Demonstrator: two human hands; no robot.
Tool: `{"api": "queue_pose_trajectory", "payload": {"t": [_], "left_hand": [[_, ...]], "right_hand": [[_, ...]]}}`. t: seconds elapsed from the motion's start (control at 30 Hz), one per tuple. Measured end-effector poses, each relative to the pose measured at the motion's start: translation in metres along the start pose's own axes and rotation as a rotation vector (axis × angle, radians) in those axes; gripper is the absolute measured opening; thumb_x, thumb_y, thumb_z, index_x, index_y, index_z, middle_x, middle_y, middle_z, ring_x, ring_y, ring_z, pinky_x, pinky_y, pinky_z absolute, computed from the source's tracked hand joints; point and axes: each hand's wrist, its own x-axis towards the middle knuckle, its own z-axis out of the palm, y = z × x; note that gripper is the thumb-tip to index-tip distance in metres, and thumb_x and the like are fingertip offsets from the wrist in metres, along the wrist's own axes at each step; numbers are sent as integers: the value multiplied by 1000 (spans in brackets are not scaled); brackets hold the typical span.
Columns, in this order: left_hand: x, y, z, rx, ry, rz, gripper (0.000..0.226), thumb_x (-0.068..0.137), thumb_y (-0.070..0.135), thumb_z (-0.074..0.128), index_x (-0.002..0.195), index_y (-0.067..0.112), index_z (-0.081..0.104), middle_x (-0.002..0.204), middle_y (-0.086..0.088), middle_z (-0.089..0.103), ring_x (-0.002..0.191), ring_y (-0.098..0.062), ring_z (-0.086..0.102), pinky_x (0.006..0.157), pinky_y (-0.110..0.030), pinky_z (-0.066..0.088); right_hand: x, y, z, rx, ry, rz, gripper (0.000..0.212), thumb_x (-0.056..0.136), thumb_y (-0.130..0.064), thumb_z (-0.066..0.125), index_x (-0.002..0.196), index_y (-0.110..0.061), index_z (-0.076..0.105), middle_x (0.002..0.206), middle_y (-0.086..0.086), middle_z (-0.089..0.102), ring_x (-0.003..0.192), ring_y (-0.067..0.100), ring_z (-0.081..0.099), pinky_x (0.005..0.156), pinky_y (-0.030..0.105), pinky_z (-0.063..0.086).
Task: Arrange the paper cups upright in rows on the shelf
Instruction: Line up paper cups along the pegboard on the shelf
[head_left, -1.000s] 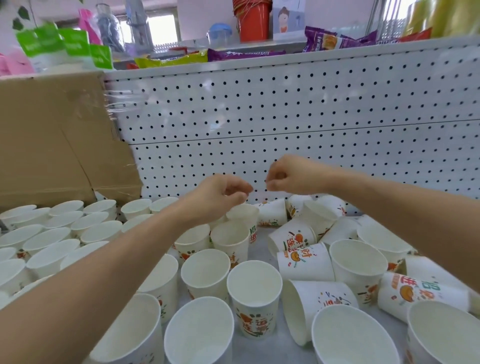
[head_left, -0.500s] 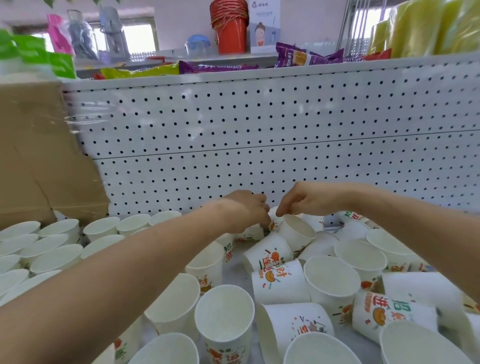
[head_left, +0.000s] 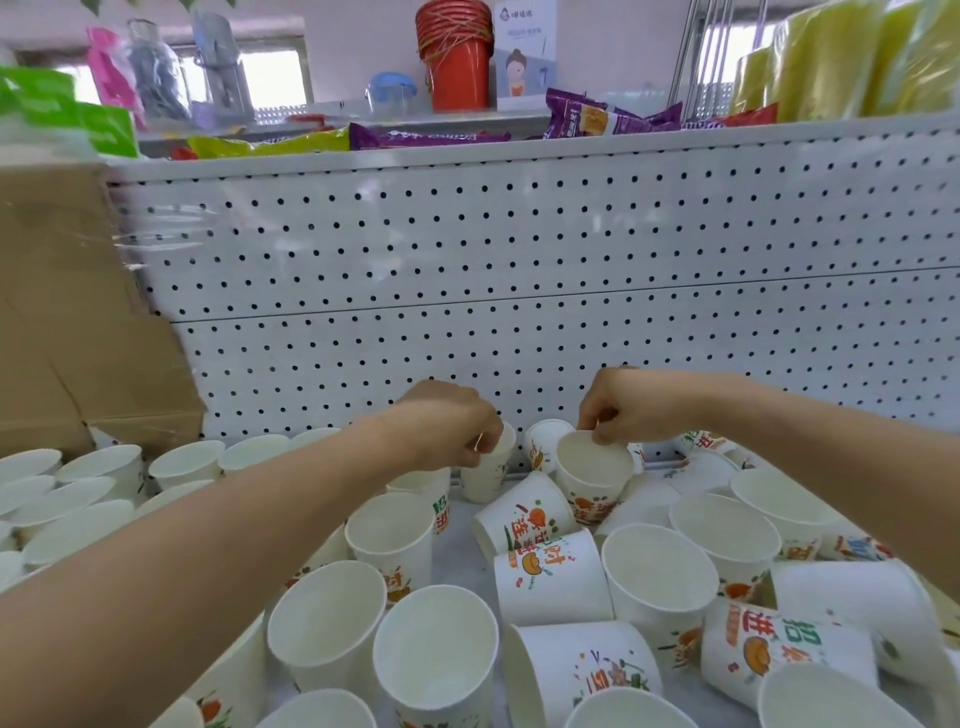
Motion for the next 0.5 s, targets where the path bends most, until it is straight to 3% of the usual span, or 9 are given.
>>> {"api": "queue_pose_trajectory", "payload": {"t": [0.07,0.17,0.3,0.43,0.5], "left_hand": [[1,1,2,14,-16,-26,7,92,28,61,97,25,59,89,7,54,78,-16,52,64,-25,37],[1,-2,2,-58,-43,-84,21,89,42,63,104,26,62,90,9,55,81,-15,56,66,-26,43],[4,-1,-5,-264,74,-154,28,92,53,52,98,28,64,91,10,63,79,-10,59,67,-27,48],[18,16,-12,-396,106,-137,25,98,39,48,112,27,64,109,9,66,94,-11,60,82,-32,51],[30,28,-12,-418,58,-137,31,99,38,46,125,26,58,122,8,61,104,-14,57,87,-33,49]], "right_hand": [[-1,-1,-3,33,26,7,17,91,-15,56,90,-20,72,85,-4,70,79,17,65,74,35,56],[-6,9,-20,163,136,65,18,90,-11,55,88,-17,72,81,-1,71,69,14,61,69,31,52],[-19,40,-41,238,288,204,19,87,-7,54,87,-10,72,80,11,71,63,18,55,60,31,44],[-24,67,-35,61,425,398,19,89,-10,53,95,-2,69,85,20,69,59,21,52,56,29,44],[-23,70,-24,-56,414,446,19,89,-13,52,101,-6,65,85,15,66,63,21,54,59,27,45]]}}
